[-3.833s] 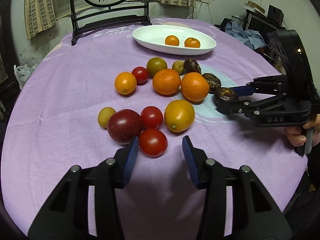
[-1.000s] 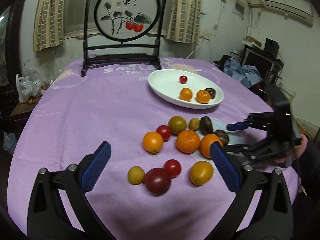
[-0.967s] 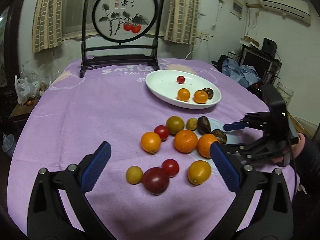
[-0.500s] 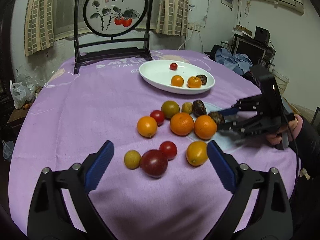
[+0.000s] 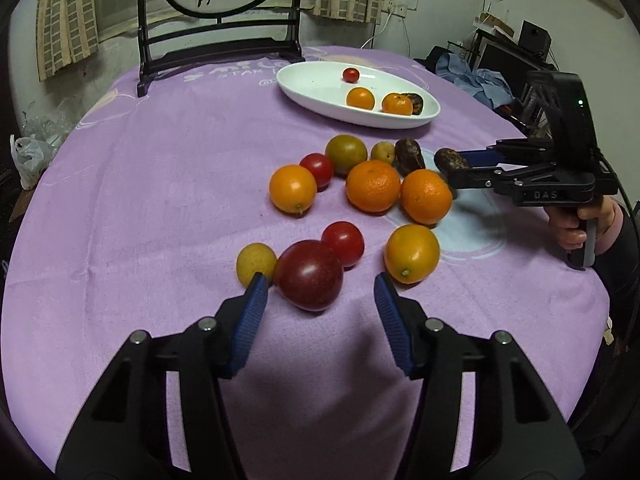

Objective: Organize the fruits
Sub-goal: 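Grasp another dark brown fruit with the right tool while the left grasps a dark red plum, then lower both held fruits onto the white plate and open both tools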

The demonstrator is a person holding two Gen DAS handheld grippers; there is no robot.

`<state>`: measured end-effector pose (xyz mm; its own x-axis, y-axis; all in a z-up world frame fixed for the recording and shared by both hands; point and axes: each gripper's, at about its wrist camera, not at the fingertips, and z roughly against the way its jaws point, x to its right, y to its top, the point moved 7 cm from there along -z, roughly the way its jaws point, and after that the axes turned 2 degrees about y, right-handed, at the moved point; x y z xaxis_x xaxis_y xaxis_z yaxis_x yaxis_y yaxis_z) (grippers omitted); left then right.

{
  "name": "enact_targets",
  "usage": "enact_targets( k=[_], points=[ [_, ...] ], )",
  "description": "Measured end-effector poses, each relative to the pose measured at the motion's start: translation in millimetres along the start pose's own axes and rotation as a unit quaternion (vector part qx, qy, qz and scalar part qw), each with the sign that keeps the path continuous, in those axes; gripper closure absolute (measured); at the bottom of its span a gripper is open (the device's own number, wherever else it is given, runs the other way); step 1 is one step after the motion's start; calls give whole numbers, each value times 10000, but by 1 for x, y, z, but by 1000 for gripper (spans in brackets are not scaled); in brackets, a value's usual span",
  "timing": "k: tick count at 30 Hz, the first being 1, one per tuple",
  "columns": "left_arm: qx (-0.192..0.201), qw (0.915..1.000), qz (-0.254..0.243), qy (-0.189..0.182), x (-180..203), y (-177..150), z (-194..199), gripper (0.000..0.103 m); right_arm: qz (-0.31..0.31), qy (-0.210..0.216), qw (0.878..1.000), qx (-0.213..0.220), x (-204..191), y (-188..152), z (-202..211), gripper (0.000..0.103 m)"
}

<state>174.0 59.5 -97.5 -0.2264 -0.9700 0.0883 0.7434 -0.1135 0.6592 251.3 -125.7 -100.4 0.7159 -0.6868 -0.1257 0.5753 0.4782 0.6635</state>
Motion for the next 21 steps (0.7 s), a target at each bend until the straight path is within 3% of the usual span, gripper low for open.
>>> enact_targets(
  k=[9, 16, 21],
  points=[
    [-128, 9997, -158, 138, 1, 5, -11, 51, 22, -47, 10000, 63, 0, 2, 4, 59],
    [-138, 9994, -156, 261, -2, 7, -13, 64, 40, -172, 9998, 80, 1, 2, 5, 60],
    [-109, 9994, -101, 300, -1, 5, -11, 64, 45, -187, 9997, 138, 2, 3, 8, 60]
  ],
)
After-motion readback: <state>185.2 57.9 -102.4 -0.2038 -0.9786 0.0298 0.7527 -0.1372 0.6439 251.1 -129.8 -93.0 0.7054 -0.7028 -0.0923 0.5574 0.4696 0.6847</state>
